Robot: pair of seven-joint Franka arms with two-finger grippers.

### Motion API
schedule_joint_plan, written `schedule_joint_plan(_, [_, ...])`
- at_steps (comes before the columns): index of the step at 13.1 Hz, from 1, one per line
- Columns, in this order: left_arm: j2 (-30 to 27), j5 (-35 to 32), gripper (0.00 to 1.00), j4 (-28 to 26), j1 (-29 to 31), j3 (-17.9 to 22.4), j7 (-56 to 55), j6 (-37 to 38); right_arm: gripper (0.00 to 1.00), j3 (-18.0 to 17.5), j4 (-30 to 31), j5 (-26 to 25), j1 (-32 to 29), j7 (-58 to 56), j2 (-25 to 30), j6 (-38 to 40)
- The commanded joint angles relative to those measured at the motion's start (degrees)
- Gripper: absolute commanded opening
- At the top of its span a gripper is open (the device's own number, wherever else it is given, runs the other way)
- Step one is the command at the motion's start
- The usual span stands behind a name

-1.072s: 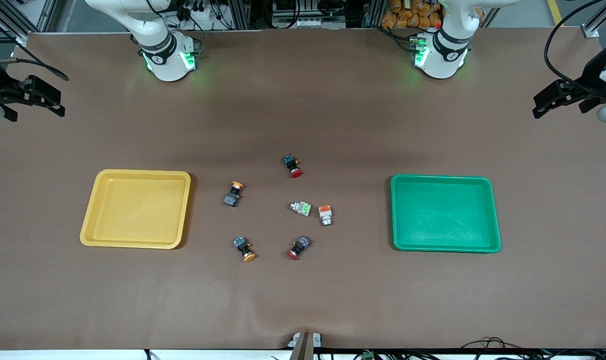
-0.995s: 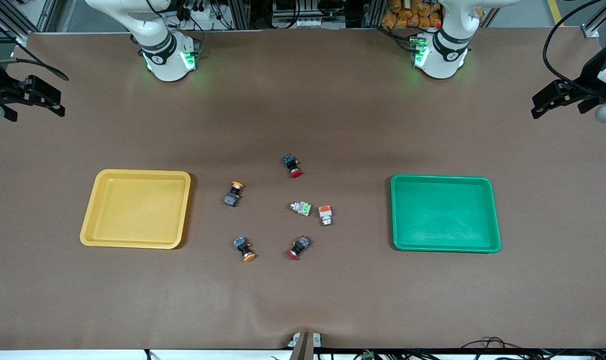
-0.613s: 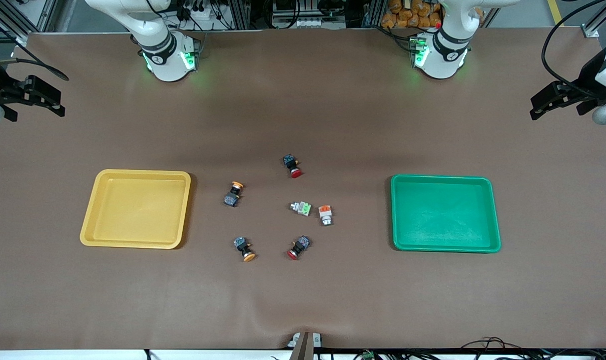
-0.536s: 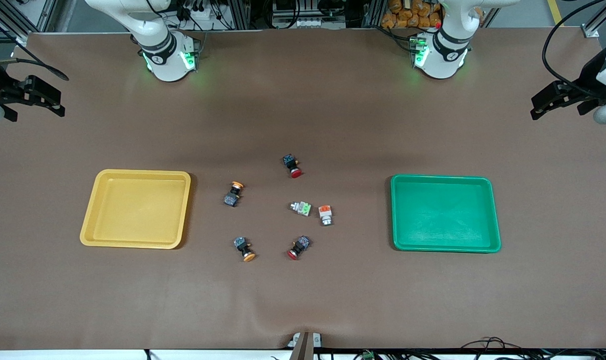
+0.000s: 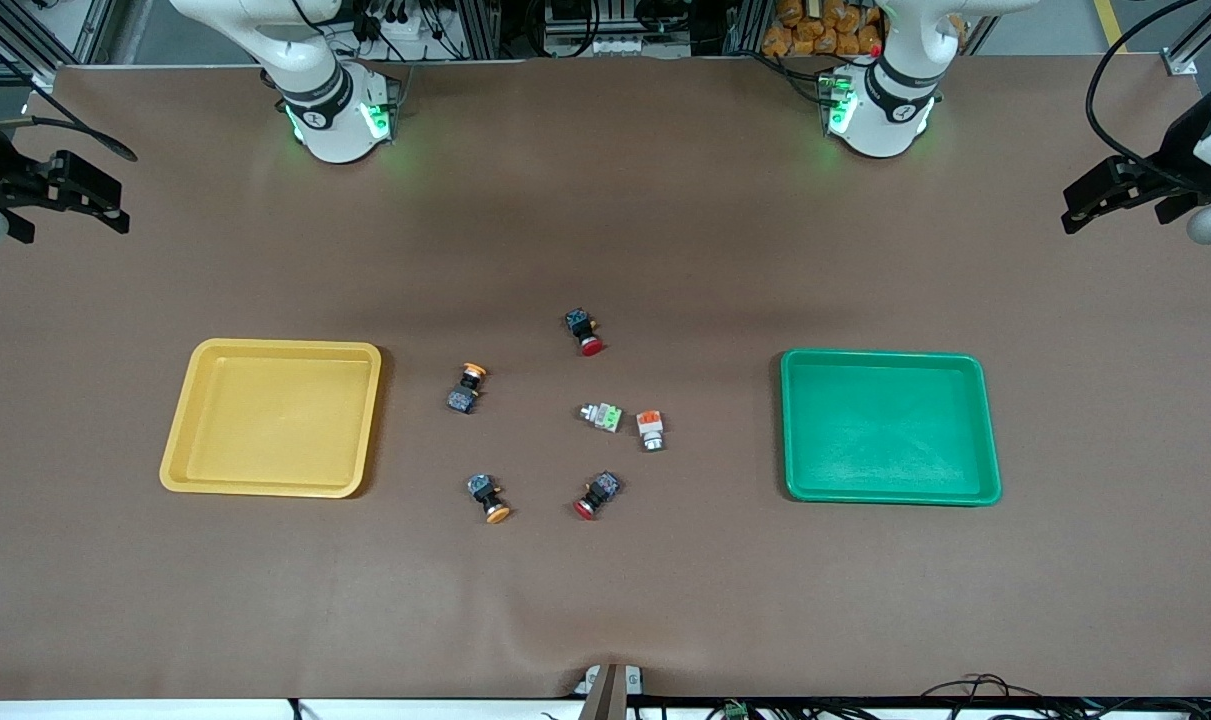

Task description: Place green and yellow buttons in trays

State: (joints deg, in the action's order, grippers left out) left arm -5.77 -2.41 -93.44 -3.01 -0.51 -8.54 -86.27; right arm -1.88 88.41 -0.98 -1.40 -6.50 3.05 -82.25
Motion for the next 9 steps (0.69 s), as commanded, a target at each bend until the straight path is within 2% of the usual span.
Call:
schedule_joint_plan(1, [0.58, 0.92, 1.0, 1.34, 0.28, -0.28, 1.51, 1.37, 1.0, 0.03, 0.01, -0.51, -0.01, -0.36, 0.73, -0.01])
schedule_joint_plan(7, [0.59, 0.92, 1.0, 1.42, 0.54, -0.2, 1.34, 1.28, 1.0, 0.12, -0.52, -0.69, -0.27, -0.36, -1.2, -0.19])
schedule_joint_plan(9, [0.32, 0.92, 1.0, 1.6, 0.55, -0.2, 1.16, 1.28, 1.0, 0.29, -1.22, -0.95, -0.44, -0.36, -4.36, -0.36])
